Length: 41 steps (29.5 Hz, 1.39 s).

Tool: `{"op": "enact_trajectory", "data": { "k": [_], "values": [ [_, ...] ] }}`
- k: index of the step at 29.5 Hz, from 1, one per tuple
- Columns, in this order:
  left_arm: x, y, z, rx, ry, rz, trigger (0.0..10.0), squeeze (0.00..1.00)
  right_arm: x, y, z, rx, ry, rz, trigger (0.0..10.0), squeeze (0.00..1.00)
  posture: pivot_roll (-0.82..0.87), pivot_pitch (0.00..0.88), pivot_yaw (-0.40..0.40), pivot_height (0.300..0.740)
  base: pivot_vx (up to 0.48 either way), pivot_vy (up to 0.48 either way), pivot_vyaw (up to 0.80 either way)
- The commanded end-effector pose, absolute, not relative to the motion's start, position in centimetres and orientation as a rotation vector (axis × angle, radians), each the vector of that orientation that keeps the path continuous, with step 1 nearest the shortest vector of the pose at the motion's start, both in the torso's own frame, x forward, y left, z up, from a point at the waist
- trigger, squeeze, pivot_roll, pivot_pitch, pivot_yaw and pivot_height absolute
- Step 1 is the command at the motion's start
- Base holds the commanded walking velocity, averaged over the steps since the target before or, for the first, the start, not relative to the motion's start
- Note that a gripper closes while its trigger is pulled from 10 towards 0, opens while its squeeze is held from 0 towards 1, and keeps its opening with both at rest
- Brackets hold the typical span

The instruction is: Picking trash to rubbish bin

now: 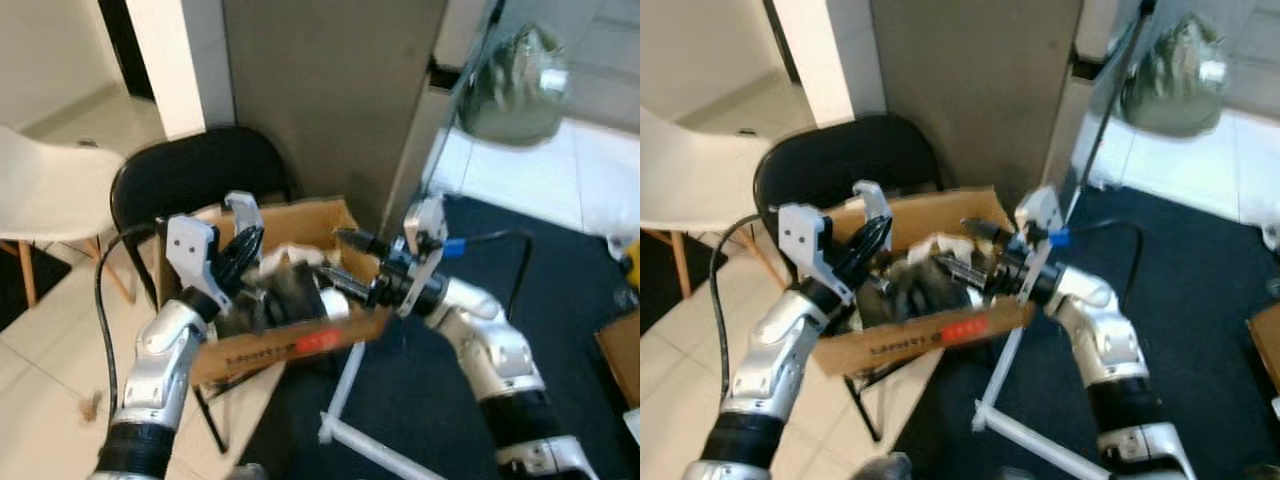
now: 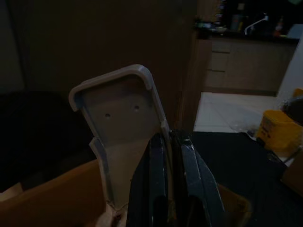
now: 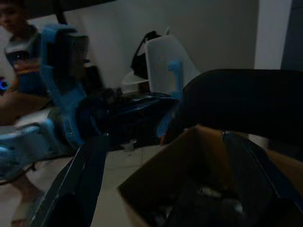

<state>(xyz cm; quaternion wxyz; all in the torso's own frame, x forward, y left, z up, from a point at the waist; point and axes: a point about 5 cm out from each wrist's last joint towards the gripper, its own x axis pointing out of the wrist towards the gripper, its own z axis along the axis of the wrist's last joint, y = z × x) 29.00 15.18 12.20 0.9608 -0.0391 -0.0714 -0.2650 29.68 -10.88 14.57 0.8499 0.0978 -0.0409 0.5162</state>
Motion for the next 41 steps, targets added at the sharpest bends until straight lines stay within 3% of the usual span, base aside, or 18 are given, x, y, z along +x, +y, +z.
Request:
{"op": "enact_trajectory", "data": {
  "k": [1,23,30,41],
  "values": [
    [29.0,15.3,12.1,-0.085,-0.140,-0.534,10.0,0.00,29.7,-11.4,14.6,0.195,-0.084,1.075,10.0,0.00,0.04,0.000,-0.023,0.740,0.274,0.000,0.00],
    [29.0,16.9,10.8,-0.163,-0.027,-0.426,10.0,0.00,29.7,-11.4,14.6,0.173,-0.082,1.080,10.0,0.00,0.04,0.000,-0.018,0.740,0.000,0.000,0.00],
    [28.6,17.1,10.5,-0.214,0.023,-0.440,10.0,0.00,29.8,-11.5,14.7,-0.070,-0.078,1.080,10.0,0.00,0.04,0.000,-0.017,0.740,0.000,0.000,0.00],
    [28.2,17.6,10.0,-0.174,0.069,-0.460,10.0,0.00,29.7,-11.9,14.2,-0.187,-0.019,1.089,10.0,0.00,0.05,0.000,-0.016,0.740,0.000,0.000,0.00]
  ]
}}
